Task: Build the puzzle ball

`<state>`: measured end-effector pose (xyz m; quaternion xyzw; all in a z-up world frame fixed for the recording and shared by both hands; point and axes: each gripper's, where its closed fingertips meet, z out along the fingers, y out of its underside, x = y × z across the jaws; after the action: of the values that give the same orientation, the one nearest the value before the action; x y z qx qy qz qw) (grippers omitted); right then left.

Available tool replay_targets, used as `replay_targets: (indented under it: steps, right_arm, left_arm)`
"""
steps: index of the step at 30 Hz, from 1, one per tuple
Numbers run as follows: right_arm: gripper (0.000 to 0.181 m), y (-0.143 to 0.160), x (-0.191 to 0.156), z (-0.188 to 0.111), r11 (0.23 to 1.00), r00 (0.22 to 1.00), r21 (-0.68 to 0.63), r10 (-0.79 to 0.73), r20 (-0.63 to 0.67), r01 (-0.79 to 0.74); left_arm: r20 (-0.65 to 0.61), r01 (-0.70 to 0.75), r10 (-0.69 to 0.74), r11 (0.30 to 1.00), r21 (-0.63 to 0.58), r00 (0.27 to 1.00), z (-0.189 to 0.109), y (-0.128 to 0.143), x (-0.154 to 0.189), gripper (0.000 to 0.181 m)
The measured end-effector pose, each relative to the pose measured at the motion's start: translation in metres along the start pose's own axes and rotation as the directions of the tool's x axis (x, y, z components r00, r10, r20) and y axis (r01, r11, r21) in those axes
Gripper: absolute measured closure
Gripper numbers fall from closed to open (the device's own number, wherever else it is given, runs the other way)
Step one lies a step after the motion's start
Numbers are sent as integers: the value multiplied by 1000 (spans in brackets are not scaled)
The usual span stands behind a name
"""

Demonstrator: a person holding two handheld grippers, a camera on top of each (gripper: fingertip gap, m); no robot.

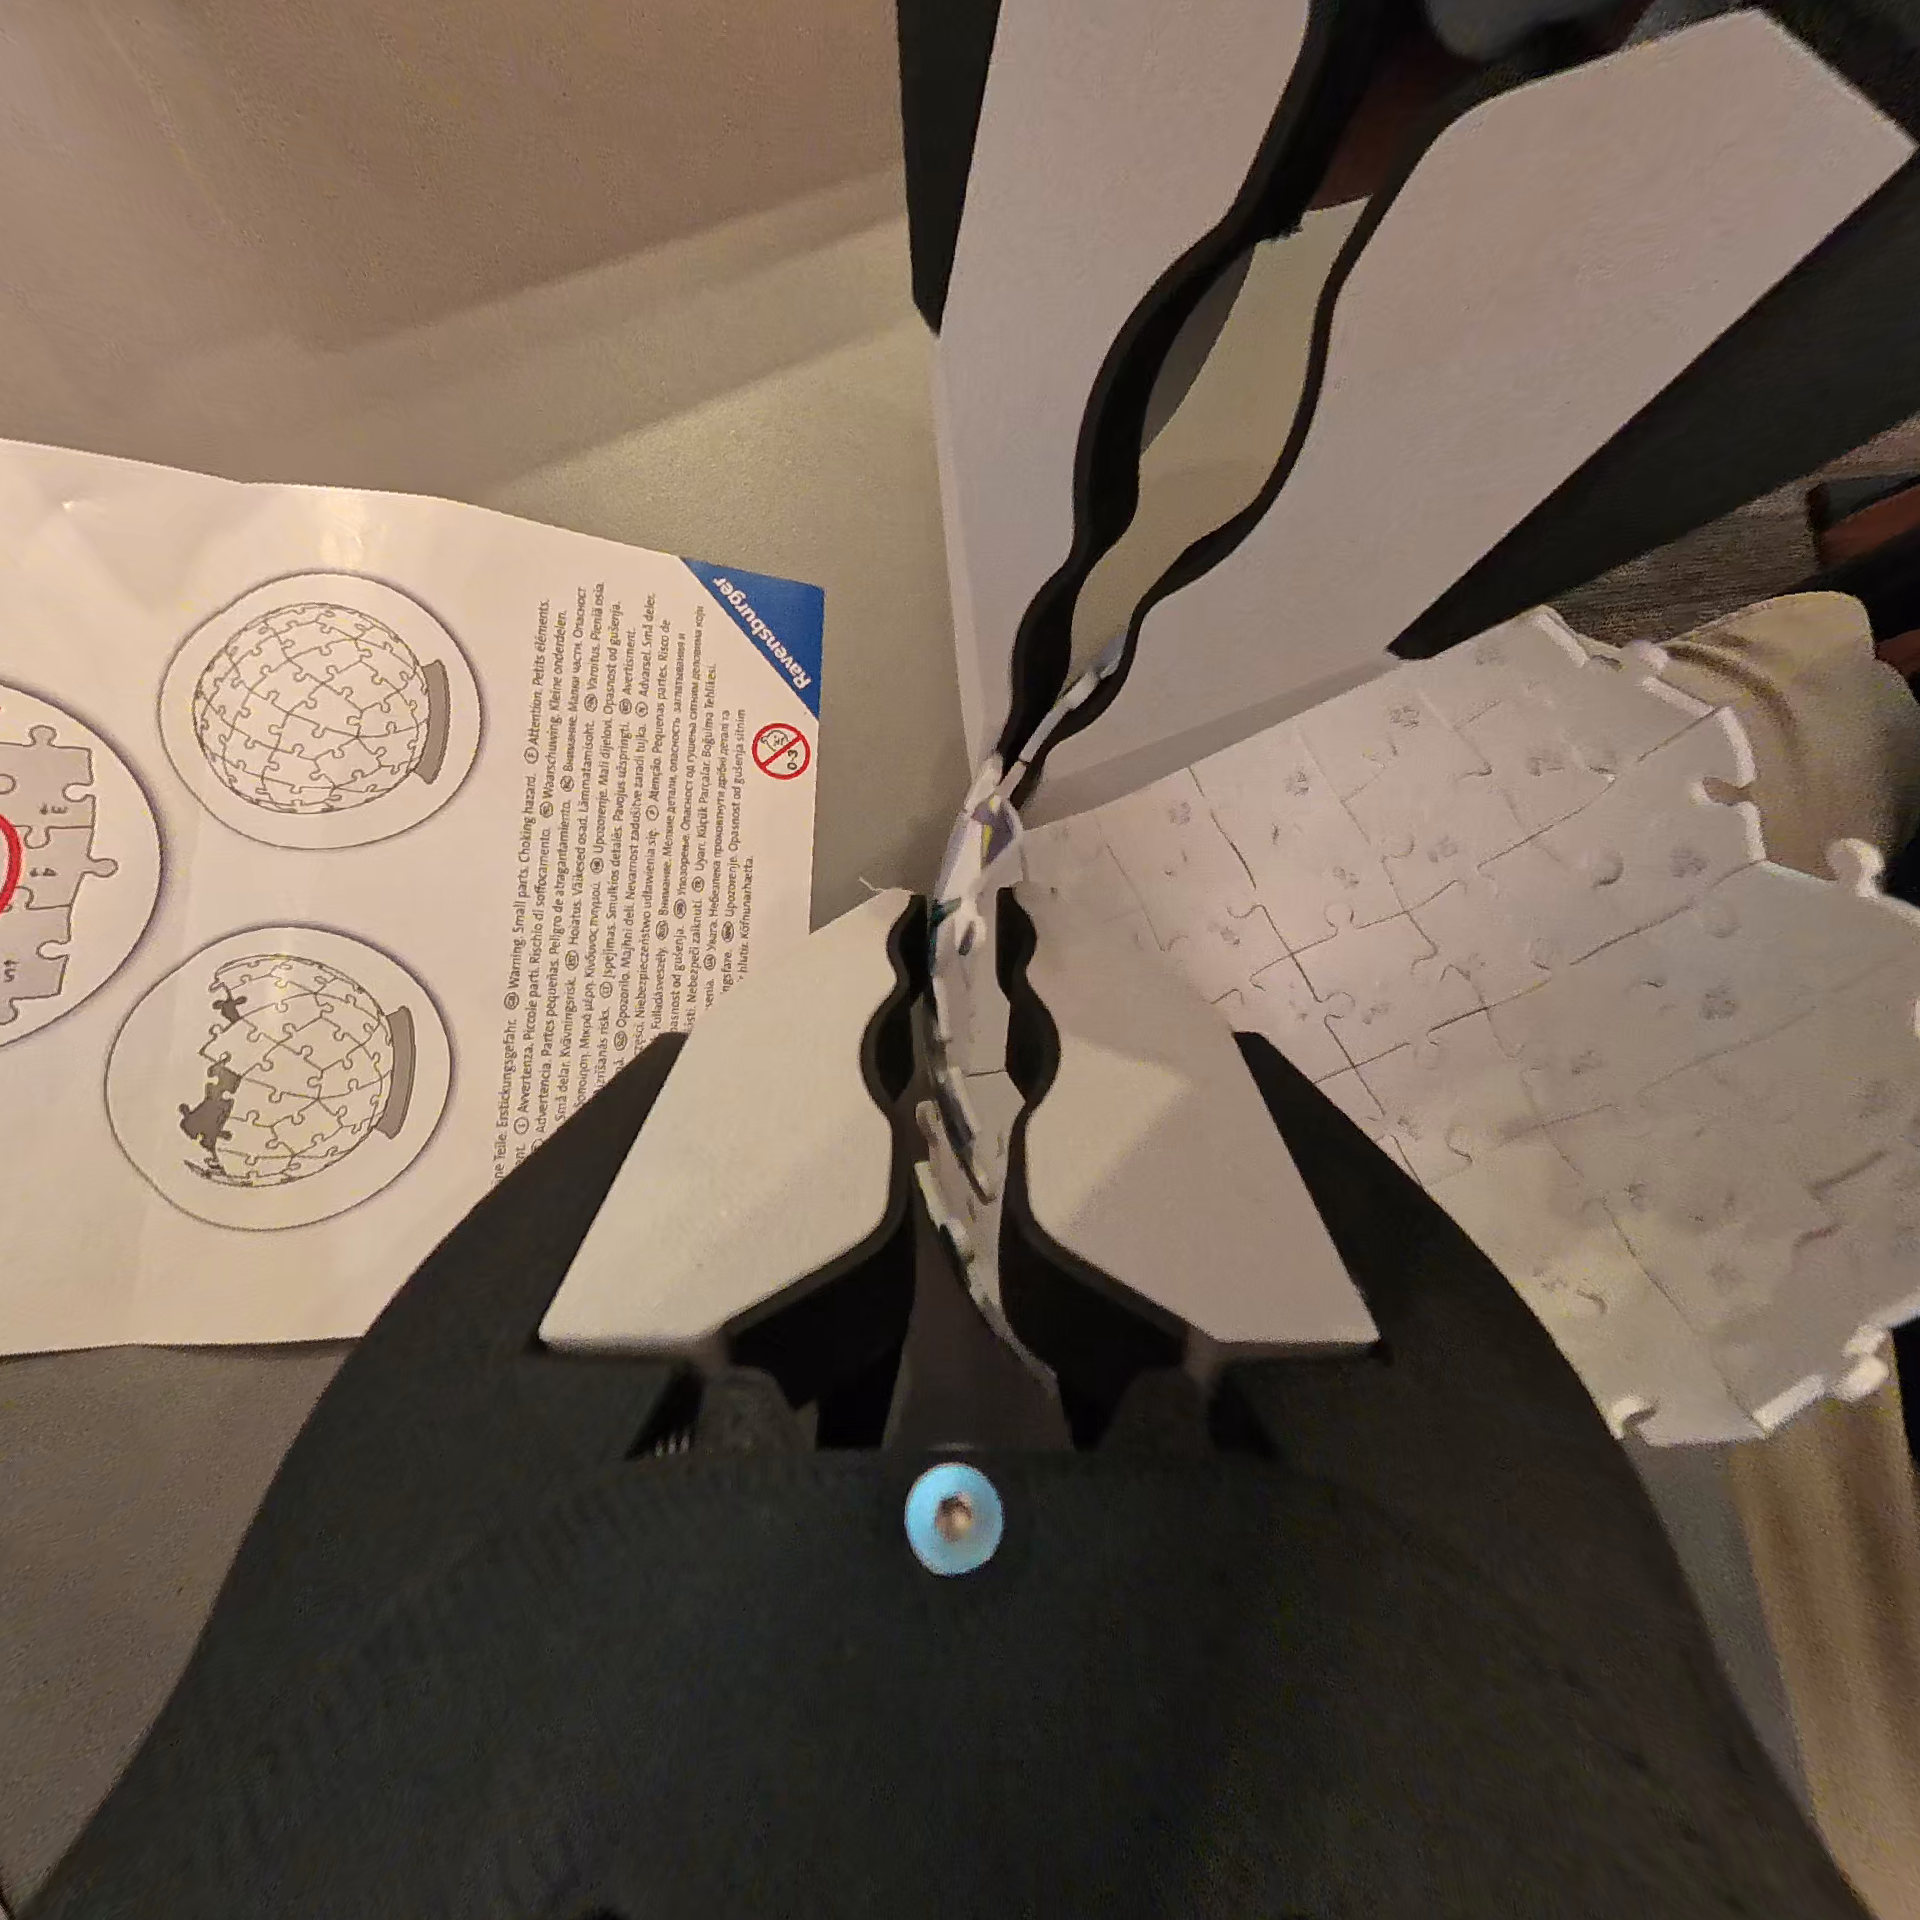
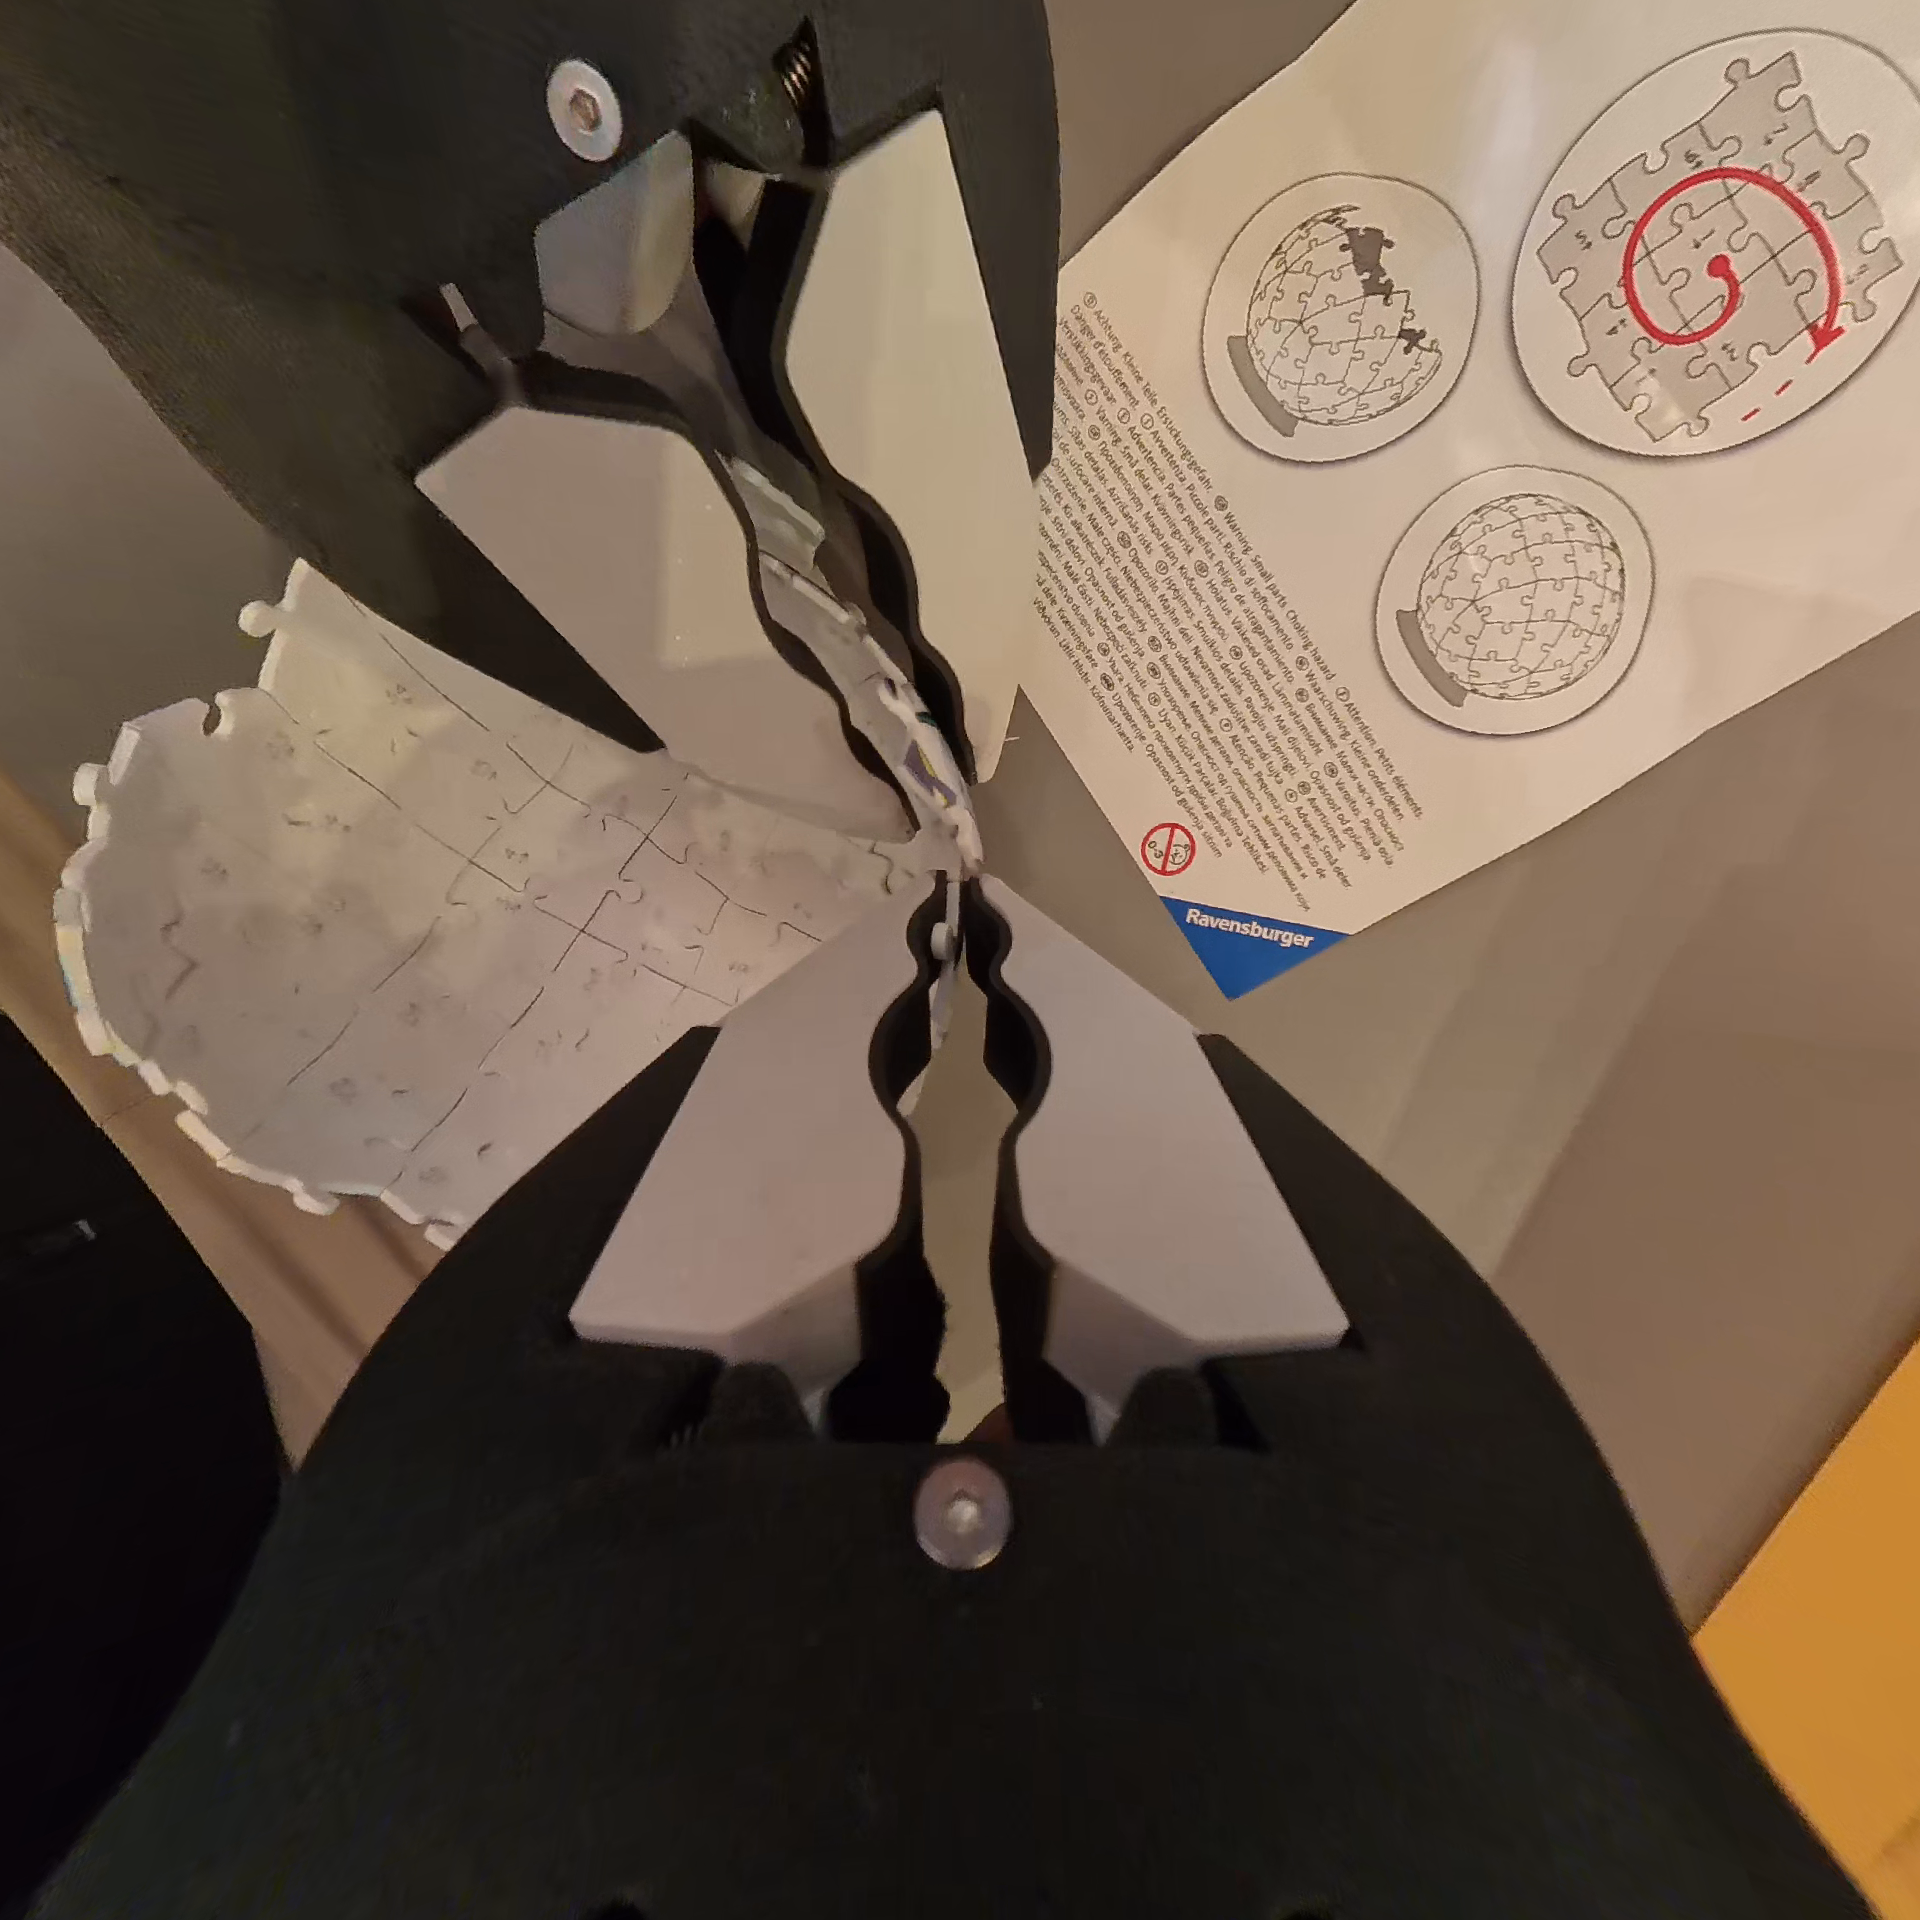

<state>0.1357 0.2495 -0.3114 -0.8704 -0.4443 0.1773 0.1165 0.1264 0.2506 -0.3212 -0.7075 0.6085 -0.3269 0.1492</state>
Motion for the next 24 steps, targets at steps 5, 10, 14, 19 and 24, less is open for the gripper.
replay_targets:
  steps: [5, 10, 14, 19, 24]
  right_arm:
    - [181, 1, -1, 0, 1000, 1000, -1, 8, 11, -8]
    - [181, 1, 0, 1, 1000, 1000, -5, 22, 10, -22]
    - [181, 1, 0, 1, 999, 999, 0, 35, 15, -35]
    - [181, 0, 1, 1, 999, 998, 5, 54, 14, -54]
    - [179, 0, 2, 2, 999, 999, 3, 47, 0, -47]
  left_arm:
    - [-5, 22, -21, 999, 24, 1000, -1, -1, -1, 175]
    - [-13, 29, -29, 999, 24, 1000, -2, -1, -2, 177]
    - [-29, 42, -41, 998, 40, 999, -2, -1, -1, 177]
    - [-32, 48, -46, 998, 46, 998, -2, -1, -2, 177]
    - [-34, 50, -48, 998, 46, 998, -2, 0, -2, 177]
